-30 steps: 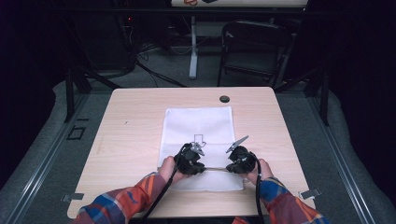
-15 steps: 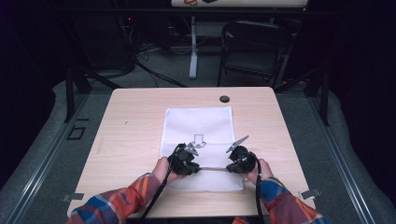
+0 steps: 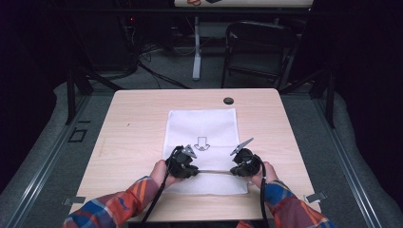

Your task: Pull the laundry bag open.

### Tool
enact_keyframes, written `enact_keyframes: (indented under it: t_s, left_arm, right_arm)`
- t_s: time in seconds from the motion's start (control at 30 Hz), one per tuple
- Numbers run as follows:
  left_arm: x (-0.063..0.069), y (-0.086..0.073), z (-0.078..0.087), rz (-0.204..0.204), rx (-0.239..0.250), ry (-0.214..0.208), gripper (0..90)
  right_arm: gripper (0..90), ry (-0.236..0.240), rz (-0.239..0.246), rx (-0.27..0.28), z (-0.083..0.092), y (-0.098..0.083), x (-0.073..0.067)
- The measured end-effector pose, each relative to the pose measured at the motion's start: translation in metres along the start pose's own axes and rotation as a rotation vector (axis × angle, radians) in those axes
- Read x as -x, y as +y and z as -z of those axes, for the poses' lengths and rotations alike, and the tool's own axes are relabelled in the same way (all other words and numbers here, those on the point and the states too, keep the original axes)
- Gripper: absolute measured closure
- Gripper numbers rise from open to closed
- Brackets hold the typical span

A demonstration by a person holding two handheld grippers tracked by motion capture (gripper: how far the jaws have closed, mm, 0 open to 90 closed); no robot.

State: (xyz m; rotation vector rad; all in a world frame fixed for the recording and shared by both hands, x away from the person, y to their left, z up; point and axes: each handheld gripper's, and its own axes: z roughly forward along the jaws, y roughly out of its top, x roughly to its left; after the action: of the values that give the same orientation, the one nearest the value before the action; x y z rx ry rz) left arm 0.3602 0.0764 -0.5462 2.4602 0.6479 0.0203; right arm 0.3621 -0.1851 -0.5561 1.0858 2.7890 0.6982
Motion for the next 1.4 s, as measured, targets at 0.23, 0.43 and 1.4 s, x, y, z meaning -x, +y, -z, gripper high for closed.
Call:
enact_keyframes:
  t_s: [0.23,0.43,1.4]
  left_arm:
    - [-0.003,-0.007,0.006,0.01,-0.003,0.009,81.8]
    - [-0.004,-0.012,0.011,0.023,0.001,0.017,81.8]
    - [-0.015,-0.035,0.032,0.066,-0.006,0.053,81.8]
  right_arm:
    - [90.0,0.0,-0.004,0.0,0.0,0.0,0.0]
    - [90.0,0.002,0.002,-0.007,0.0,0.0,0.0]
    - [90.0,0.009,-0.009,-0.004,0.0,0.0,0.0]
